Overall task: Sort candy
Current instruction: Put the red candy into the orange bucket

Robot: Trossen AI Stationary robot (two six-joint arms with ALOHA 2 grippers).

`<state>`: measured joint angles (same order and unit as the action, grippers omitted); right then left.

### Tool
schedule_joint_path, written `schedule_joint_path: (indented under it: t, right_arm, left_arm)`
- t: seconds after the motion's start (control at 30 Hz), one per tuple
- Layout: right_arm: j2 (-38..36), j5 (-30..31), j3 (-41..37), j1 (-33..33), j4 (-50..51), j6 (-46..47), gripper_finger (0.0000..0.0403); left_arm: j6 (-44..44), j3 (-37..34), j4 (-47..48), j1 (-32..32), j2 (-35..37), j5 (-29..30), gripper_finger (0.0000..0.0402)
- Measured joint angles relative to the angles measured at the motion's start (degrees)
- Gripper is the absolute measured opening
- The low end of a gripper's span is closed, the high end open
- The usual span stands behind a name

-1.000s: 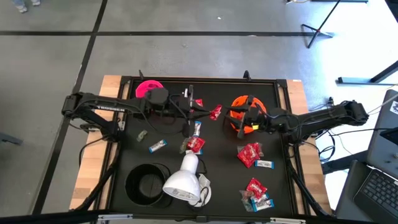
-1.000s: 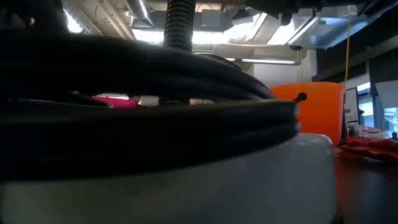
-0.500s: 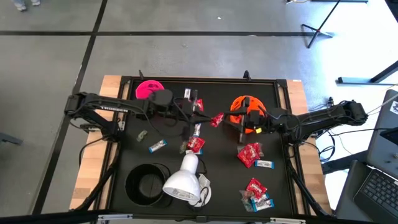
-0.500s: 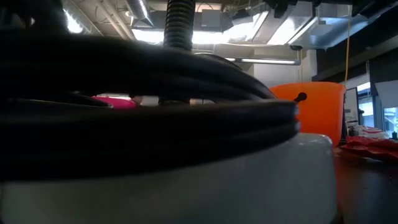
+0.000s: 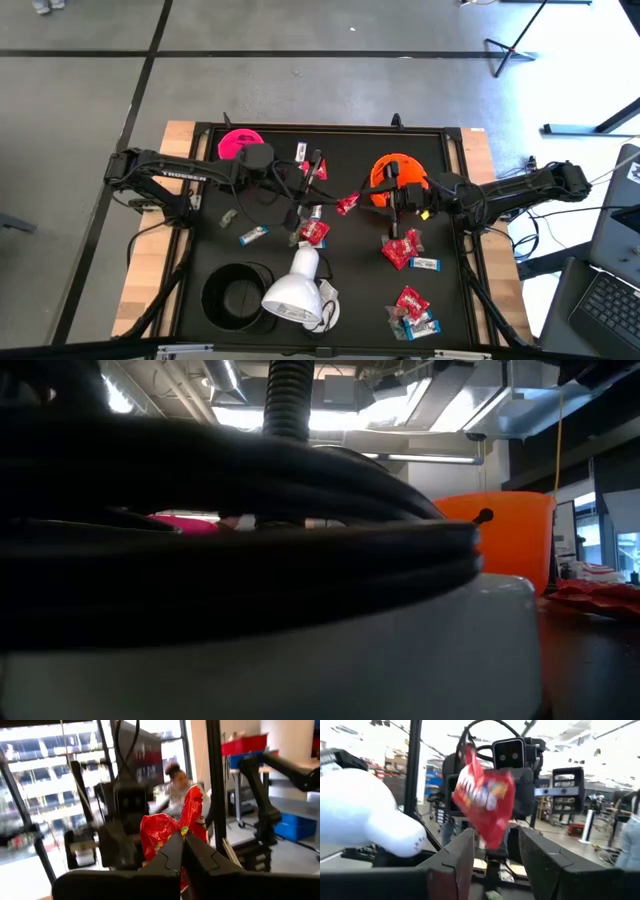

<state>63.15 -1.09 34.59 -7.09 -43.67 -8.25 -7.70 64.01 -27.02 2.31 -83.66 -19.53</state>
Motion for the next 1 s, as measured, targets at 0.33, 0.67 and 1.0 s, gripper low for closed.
schedule_joint_path:
  t: [0.33,0.67,1.0]
  right_arm:
    - [0.12,-2.0,0.0,0.0,-2.98,0.56,0.0154]
    - [0.12,-2.03,0.0,0.0,-3.06,1.33,0.0154]
    - [0.12,-2.58,0.0,0.0,-2.91,2.34,0.0154]
  left_arm:
    - [-3.43,0.0,-6.67,0.04,-0.56,-3.83,0.0]
    - [-3.04,0.0,-18.5,0.04,-7.25,-8.92,0.0]
    - [-4.1,0.0,-23.59,0.33,-9.98,-8.41,0.0]
